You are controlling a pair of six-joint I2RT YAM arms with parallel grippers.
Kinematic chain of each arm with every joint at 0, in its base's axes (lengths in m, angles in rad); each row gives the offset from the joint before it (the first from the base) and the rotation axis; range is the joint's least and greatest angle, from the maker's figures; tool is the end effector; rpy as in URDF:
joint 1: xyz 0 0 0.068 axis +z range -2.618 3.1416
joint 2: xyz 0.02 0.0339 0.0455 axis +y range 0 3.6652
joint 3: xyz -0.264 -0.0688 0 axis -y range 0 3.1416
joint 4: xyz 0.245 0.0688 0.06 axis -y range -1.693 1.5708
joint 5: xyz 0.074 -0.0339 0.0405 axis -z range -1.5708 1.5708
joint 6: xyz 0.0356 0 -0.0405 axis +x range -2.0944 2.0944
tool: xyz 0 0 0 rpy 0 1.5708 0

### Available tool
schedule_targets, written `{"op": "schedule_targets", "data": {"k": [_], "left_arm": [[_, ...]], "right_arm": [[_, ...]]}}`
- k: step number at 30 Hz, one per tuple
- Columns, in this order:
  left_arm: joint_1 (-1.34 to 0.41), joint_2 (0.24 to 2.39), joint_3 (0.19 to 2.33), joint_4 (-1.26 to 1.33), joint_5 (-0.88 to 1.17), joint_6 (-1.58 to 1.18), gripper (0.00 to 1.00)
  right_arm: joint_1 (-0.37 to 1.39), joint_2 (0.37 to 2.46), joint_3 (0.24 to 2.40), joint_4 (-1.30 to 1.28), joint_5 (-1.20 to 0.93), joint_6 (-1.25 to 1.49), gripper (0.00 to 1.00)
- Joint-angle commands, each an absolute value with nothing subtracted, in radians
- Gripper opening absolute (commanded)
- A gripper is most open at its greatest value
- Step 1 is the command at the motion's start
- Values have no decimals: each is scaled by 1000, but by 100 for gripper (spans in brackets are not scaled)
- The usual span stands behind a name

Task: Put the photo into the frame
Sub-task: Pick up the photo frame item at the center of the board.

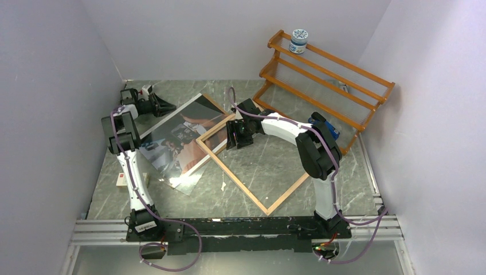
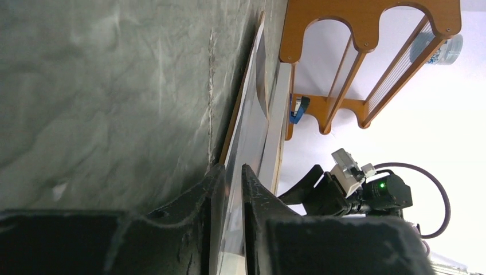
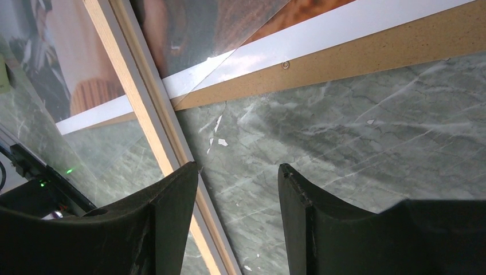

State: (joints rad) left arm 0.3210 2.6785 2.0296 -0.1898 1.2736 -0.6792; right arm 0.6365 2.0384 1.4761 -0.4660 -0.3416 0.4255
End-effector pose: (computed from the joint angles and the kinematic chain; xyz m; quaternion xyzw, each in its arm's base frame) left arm 0.5270 0.1394 0.0684 -0.1732 0.7609 -0.5976 0.1843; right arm 0.3418 0.2674 0.1772 -0.1453 0.9393 0.2749 0.1448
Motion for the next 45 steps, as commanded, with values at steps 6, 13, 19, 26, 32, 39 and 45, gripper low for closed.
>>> {"op": "schedule_targets", "data": {"k": [6, 13, 19, 26, 32, 39, 45], "left_arm": [[284, 2629, 2037, -212, 1240, -662, 16], [290, 2567, 2122, -461, 1118, -456, 3], [329, 2479, 2203, -557, 1065, -388, 3], [366, 2286, 2227, -685, 908, -298, 3], [371, 2126, 2280, -839, 672, -213, 3], [370, 1907, 2284, -871, 442, -201, 3], [370, 1736, 2229, -902, 447, -236, 3]], "right_arm": [[640, 2006, 1480, -468, -329, 407, 57], [640, 1977, 1460, -459, -309, 400, 58], [653, 1919, 1411, -429, -288, 371, 66], [709, 1873, 1379, -430, -244, 329, 73], [789, 1853, 1355, -431, -202, 304, 77], [879, 1880, 1373, -480, -135, 303, 76], [938, 1935, 1401, -561, -57, 333, 68]]}}
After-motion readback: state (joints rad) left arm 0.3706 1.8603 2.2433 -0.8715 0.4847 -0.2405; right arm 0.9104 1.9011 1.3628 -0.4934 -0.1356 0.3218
